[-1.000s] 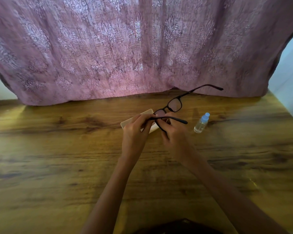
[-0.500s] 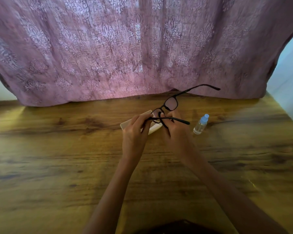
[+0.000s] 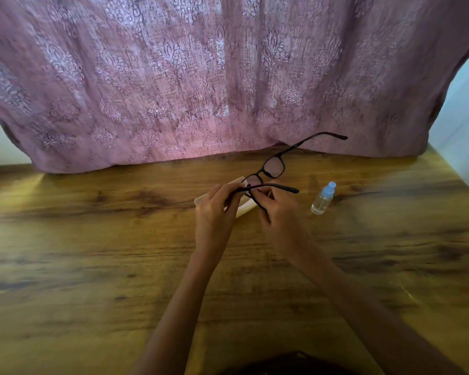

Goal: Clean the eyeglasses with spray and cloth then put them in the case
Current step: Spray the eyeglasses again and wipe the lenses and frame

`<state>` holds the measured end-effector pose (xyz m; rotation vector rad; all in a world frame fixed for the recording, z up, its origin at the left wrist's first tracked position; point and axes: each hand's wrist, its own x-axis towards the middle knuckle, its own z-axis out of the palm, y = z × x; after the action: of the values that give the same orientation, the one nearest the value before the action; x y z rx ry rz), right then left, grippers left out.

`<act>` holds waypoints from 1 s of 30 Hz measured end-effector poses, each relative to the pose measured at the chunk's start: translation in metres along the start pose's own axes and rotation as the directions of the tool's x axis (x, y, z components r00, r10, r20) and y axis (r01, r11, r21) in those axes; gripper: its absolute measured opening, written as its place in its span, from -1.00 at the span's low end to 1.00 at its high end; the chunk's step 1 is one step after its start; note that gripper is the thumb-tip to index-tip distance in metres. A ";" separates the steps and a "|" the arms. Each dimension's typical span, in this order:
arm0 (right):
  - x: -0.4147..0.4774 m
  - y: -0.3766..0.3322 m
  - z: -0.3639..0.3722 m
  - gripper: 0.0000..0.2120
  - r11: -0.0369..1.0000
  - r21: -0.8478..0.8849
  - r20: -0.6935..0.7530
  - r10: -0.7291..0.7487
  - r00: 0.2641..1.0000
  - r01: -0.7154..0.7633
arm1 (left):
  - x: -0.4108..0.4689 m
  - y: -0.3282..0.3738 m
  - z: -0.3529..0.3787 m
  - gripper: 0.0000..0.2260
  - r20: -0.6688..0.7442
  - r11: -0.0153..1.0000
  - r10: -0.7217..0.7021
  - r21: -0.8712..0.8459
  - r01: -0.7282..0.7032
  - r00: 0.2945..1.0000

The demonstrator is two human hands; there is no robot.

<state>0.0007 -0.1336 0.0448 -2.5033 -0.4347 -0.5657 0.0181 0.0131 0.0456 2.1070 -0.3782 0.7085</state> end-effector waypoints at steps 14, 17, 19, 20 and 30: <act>-0.002 0.008 -0.001 -0.65 0.999 0.048 -0.043 0.003 0.999 -0.001 | 0.001 0.001 0.004 -0.84 -0.023 0.999 0.029 0.018 -0.029 0.999; -0.002 0.004 -0.002 -0.60 0.998 0.063 -0.024 -0.009 1.000 0.011 | 0.002 0.002 0.004 -0.84 -0.014 1.000 0.026 0.008 -0.026 1.000; 0.000 0.002 -0.002 -0.60 0.998 0.064 -0.027 -0.006 1.000 0.008 | 0.003 0.002 0.004 -0.84 -0.010 1.000 0.027 0.000 -0.027 1.000; 0.001 0.002 -0.002 -0.59 0.998 0.068 -0.032 -0.009 0.999 0.011 | 0.003 0.002 0.003 -0.84 -0.013 1.000 0.026 -0.006 -0.026 1.000; 0.008 0.009 0.007 -0.62 0.996 0.087 -0.101 0.030 0.994 -0.022 | -0.001 0.002 0.001 -0.85 0.008 0.997 0.079 -0.002 -0.079 0.997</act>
<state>0.0135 -0.1357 0.0395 -2.3827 -0.3791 -0.6474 0.0163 0.0113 0.0459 2.1030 -0.4689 0.7460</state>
